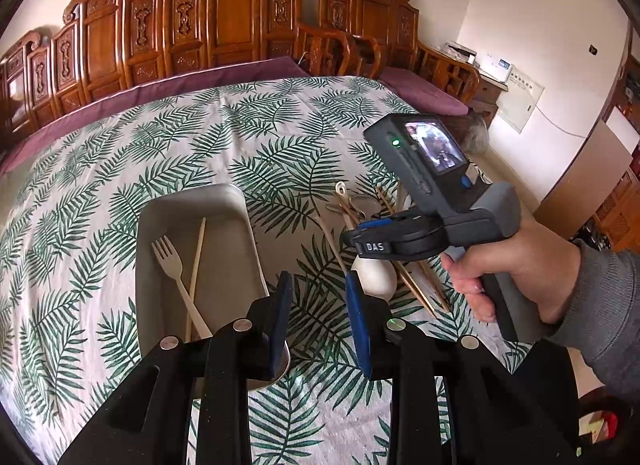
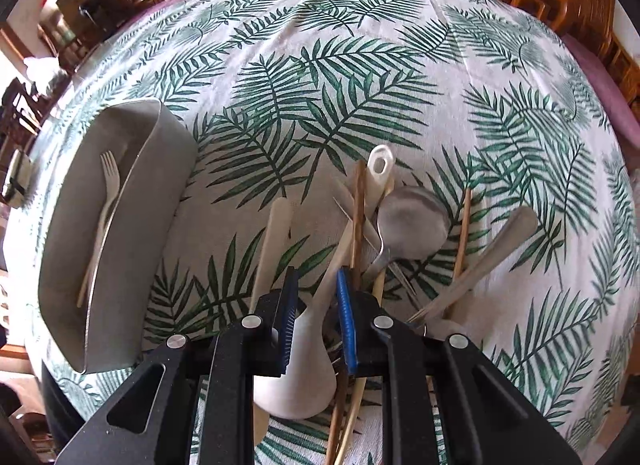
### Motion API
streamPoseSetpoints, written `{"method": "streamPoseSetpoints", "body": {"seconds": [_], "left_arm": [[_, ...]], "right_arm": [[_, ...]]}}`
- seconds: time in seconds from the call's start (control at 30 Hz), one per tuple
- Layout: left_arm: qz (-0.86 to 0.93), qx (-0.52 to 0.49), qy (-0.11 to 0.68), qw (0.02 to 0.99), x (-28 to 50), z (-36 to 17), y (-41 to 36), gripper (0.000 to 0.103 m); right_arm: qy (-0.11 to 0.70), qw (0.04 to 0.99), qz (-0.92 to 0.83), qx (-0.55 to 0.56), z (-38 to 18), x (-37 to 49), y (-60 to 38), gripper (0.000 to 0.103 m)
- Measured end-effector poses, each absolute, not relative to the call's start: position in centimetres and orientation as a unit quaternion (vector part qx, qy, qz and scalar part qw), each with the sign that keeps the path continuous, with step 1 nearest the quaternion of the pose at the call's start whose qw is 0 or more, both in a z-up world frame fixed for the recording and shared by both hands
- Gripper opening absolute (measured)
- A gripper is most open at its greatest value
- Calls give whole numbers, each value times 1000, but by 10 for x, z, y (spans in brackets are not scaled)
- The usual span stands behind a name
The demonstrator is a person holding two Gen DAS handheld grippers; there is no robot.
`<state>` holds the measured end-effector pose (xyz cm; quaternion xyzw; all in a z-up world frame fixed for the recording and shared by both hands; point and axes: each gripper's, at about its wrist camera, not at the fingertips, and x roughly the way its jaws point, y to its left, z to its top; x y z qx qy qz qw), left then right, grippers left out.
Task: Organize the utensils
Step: 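Move both tools back to the utensil pile, then grasp a white plastic knife with the left tool while the right tool grasps a white plastic spoon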
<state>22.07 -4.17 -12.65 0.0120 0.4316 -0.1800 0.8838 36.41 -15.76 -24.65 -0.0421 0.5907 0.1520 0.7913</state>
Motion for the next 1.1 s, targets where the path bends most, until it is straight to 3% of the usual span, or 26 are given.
{"method": "streamPoseSetpoints", "body": {"seconds": [0.13,0.2,0.6,1.1], "left_arm": [[-177,12,430,885,218,-125,-38,26],[-176,8,429,886,216,-122,-36,26],[-173,10,437,883,216,-129,-41,26],[-170,27,463,869,230,-150,-74,26]], "right_arm": [[593,791,141,-48,-252,365,-156,19],[590,793,141,-60,-253,361,-156,12],[562,808,174,36,-210,325,-198,3],[505,841,191,34,-167,300,-231,3]]}}
